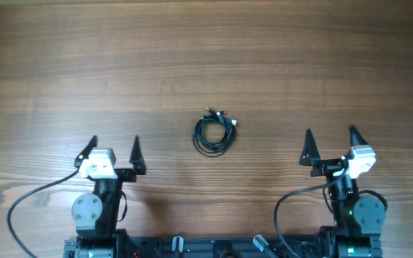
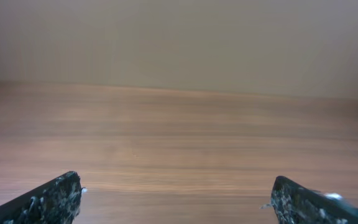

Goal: Untangle cables
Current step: 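Move both grippers toward the black cable bundle at table center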

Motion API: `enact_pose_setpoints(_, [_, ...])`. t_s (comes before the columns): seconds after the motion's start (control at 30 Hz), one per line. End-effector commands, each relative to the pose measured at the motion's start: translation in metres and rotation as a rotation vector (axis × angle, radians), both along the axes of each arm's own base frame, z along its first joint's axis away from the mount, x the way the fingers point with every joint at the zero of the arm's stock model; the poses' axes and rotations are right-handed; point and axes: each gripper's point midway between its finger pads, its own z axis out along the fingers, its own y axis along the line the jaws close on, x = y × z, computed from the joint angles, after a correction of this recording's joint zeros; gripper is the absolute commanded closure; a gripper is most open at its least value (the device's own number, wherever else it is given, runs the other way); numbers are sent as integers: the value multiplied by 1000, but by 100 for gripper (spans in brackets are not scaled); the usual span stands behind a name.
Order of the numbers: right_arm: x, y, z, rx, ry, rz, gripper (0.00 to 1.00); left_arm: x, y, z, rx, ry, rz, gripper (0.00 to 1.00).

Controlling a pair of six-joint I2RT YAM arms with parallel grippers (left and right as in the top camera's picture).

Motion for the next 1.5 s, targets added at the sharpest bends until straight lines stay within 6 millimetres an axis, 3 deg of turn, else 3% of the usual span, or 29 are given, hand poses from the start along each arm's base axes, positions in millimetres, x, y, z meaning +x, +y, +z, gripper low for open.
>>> enact_pose_setpoints(0.0, [-16, 56, 1, 557, 159, 385, 0, -23, -78, 5, -241, 47, -463, 0])
enact_pose_setpoints(0.03, [-16, 56, -1, 796, 236, 400, 0, -26, -82, 8, -244, 40, -493, 0])
enact_pose_setpoints(0.07, [-17, 56, 1, 912, 262, 409, 0, -25, -82, 13, -271, 25, -492, 0])
enact_pose_setpoints(0.1, [-21, 61, 17, 887, 209, 467, 1, -28, -85, 35, -305, -45, -527, 0])
enact_pose_setpoints(0.13, [-34, 67, 51, 796, 75, 563, 0, -36, -90, 61, -309, -138, -579, 0])
enact_pose_setpoints(0.17, [-42, 68, 72, 766, 4, 600, 0, -46, -92, 96, -297, -243, -610, 0])
enact_pose_setpoints(0.23, [-55, 63, 115, 719, -110, 592, 0, -60, -91, 140, -249, -330, -609, 0])
enact_pose_setpoints(0.3, [-65, 59, 149, 593, -147, 526, 0, -68, -89, 177, -206, -320, -587, 0])
enact_pose_setpoints(0.37, [-68, 55, 168, 471, -66, 428, 0, -63, -89, 196, -195, -168, -561, 0])
enact_pose_setpoints(0.43, [-64, 56, 178, 382, 115, 364, 0, -43, -84, 194, -268, 128, -493, 0])
enact_pose_setpoints(0.53, [-54, 67, 165, 362, 516, 367, 0, -10, -81, 154, -354, 632, -412, 0])
enact_pose_setpoints(0.6, [-35, 75, 159, 426, 693, 401, 0, 10, -88, 130, -454, 876, -413, 0])
enact_pose_setpoints(0.63, [-24, 84, 152, 525, 788, 438, 0, 24, -96, 114, -551, 992, -428, 0])
enact_pose_setpoints(0.67, [-22, 97, 147, 560, 850, 520, 0, 26, -99, 93, -605, 1109, -419, 0])
enact_pose_setpoints(0.7, [-22, 115, 145, 510, 878, 693, 5, 31, -103, 70, -653, 1227, -410, 0])
enact_pose_setpoints(0.73, [-19, 121, 134, 476, 916, 740, 7, 36, -104, 52, -658, 1290, -397, 0])
enact_pose_setpoints(0.77, [-14, 122, 116, 450, 985, 705, 8, 42, -104, 34, -661, 1350, -372, 0])
enact_pose_setpoints(0.8, [-7, 123, 85, 390, 1097, 614, 10, 48, -103, 16, -649, 1401, -343, 0])
enact_pose_setpoints(0.9, [2, 153, 26, 240, 1304, 511, 10, 59, -95, -23, -566, 1470, -258, 0])
enact_pose_setpoints(0.97, [11, 170, -22, 177, 1441, 353, 11, 64, -88, -32, -523, 1467, -211, 0])
enact_pose_setpoints(1.03, [15, 192, -51, 163, 1518, 338, 10, 68, -87, -33, -514, 1454, -208, 0])
enact_pose_setpoints(1.13, [21, 200, -96, 167, 1640, 266, 9, 73, -77, -38, -462, 1431, -158, 0])
enact_pose_setpoints(1.17, [20, 201, -112, 193, 1694, 223, 20, 74, -72, -40, -440, 1430, -134, 0])
enact_pose_setpoints(1.2, [15, 206, -127, 202, 1754, 205, 24, 76, -66, -43, -408, 1421, -100, 0])
enact_pose_setpoints(1.3, [5, 227, -156, 194, 1837, 248, 24, 80, -53, -47, -423, 1415, 25, 0])
enact_pose_setpoints(1.4, [26, 239, -170, 240, 1773, 215, 23, 80, -53, -47, -434, 1414, 35, 0])
enact_pose_setpoints(1.47, [43, 233, -174, 237, 1698, 138, 27, 80, -53, -47, -434, 1414, 36, 0])
